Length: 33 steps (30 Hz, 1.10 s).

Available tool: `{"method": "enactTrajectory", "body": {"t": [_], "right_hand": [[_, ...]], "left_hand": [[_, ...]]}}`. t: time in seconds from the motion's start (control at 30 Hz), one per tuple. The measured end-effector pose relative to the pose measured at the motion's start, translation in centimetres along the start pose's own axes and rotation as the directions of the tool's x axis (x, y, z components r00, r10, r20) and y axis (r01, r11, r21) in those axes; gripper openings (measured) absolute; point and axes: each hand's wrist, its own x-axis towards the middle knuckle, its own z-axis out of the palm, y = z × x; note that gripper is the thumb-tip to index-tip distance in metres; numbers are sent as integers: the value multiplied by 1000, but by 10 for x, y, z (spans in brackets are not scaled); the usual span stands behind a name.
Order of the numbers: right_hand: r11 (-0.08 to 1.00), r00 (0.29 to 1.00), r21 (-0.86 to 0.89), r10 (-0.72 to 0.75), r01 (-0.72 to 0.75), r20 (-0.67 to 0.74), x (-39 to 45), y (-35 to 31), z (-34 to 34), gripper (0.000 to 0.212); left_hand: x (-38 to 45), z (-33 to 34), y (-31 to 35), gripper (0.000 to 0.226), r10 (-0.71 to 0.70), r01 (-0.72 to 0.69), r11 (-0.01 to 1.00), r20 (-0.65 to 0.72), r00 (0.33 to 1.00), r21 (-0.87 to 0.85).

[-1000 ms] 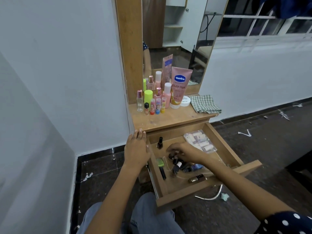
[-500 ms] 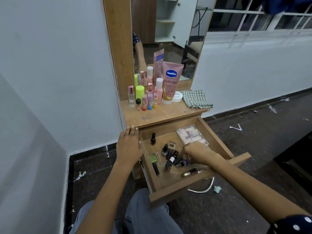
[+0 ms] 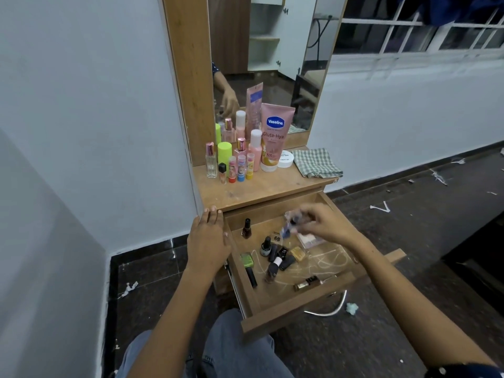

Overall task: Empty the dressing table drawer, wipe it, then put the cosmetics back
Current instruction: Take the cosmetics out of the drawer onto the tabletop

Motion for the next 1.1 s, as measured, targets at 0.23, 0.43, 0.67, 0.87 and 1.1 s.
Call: {"method": "enactTrajectory", "body": {"t": [0.23, 0.43, 0.67, 0.87, 1.1], "right_hand": [[999, 834, -36, 7, -32, -551, 96, -34, 20, 14], [993, 737, -44, 49, -106, -674, 142, -32, 45, 15], [994, 673, 82, 107, -69, -732, 156, -24, 59, 25], [965, 686, 264, 187, 7, -703, 152, -28, 58, 37], [990, 889, -45, -138, 132, -437, 65, -17, 36, 22]], "left_hand": [[0, -1, 1, 57, -13, 13, 1000, 3, 1000, -13], [0, -3, 0, 57, -4, 4, 1000, 9, 1000, -13], [0, -2, 0, 58, -1, 1, 1000, 11, 1000, -4], [0, -2, 0, 57, 0, 0, 1000, 11, 1000, -7], [0, 4, -2, 57, 12, -13, 999, -12, 1000, -30]]}}
